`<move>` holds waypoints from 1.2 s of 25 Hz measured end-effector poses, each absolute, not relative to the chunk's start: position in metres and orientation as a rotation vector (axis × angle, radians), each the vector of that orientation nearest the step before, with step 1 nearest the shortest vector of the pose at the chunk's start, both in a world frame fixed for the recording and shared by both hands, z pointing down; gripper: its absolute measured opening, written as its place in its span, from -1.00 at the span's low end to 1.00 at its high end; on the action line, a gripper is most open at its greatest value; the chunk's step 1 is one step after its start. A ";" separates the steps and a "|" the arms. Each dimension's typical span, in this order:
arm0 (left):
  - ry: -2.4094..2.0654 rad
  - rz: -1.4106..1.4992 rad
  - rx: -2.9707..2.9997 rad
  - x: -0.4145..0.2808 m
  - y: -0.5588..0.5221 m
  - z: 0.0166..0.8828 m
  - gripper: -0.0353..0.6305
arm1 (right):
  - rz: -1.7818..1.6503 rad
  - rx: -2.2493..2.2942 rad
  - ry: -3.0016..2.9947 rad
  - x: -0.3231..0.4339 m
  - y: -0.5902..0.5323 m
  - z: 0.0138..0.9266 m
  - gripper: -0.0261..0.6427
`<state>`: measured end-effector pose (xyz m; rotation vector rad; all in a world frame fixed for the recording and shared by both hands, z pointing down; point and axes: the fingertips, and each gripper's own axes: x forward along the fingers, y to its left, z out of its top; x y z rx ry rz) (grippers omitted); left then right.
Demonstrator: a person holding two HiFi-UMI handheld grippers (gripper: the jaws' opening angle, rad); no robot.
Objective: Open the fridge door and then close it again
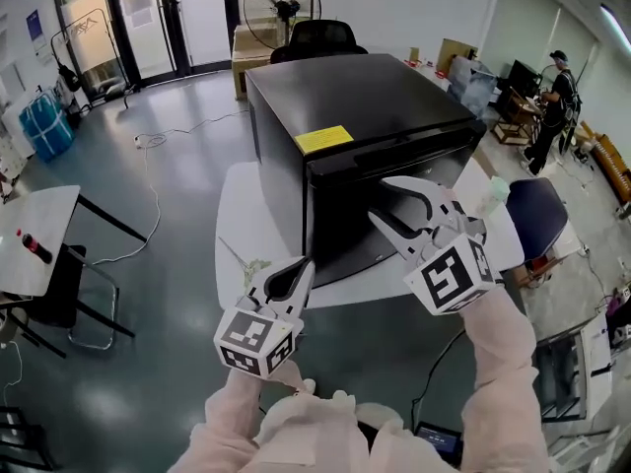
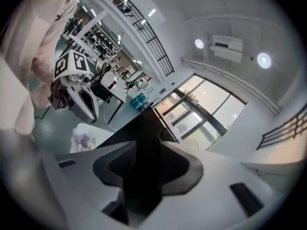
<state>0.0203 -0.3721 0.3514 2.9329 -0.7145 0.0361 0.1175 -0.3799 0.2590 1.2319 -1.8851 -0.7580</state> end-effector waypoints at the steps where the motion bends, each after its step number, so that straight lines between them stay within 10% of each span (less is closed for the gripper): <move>1: -0.707 0.034 2.935 0.018 -0.377 0.351 -0.86 | -0.776 1.224 -1.841 0.118 -0.384 0.257 -0.43; 30: -0.636 0.064 2.953 -0.010 -0.429 0.369 -0.86 | -0.698 0.890 -1.357 0.120 -0.420 0.270 -0.56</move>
